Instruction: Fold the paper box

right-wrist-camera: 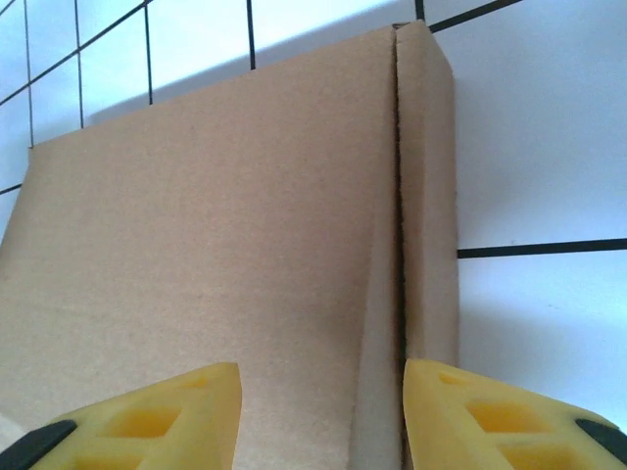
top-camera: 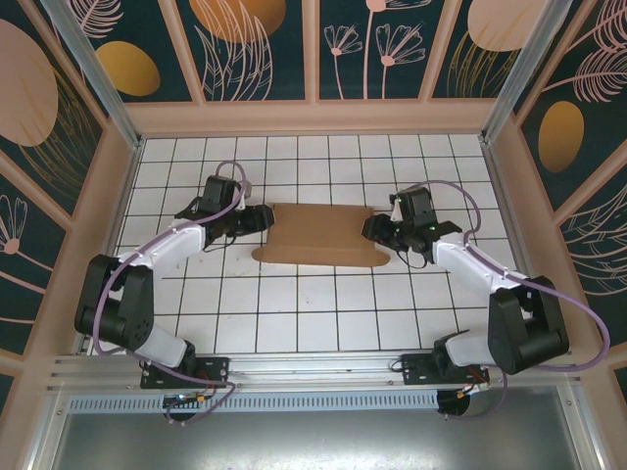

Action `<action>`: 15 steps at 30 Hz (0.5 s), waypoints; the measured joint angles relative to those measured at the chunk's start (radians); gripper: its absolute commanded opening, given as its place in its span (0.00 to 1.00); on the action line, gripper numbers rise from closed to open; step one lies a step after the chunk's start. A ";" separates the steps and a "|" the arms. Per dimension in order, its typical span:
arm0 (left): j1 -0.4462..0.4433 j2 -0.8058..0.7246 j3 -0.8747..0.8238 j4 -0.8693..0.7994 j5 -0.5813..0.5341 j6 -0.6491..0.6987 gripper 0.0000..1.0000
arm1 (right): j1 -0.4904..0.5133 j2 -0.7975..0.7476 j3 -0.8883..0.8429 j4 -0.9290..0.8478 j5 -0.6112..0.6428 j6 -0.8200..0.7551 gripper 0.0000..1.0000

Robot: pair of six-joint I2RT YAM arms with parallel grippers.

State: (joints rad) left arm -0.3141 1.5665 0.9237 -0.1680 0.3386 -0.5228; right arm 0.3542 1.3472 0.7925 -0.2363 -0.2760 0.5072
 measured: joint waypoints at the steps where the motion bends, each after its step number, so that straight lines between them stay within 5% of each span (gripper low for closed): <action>1: 0.000 0.013 -0.003 0.000 0.000 0.000 0.58 | 0.000 0.005 0.000 0.000 0.011 -0.005 0.51; 5: 0.000 0.064 -0.018 0.004 -0.003 0.000 0.55 | 0.000 0.059 -0.003 0.005 0.045 -0.021 0.52; 15: 0.002 0.138 -0.027 0.113 0.027 -0.031 0.43 | -0.003 0.170 -0.054 0.189 0.031 0.016 0.31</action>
State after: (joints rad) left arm -0.3122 1.7042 0.8970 -0.0547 0.3656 -0.5533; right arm 0.3511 1.5169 0.7383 -0.0475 -0.2447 0.5232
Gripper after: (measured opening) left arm 0.440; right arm 0.316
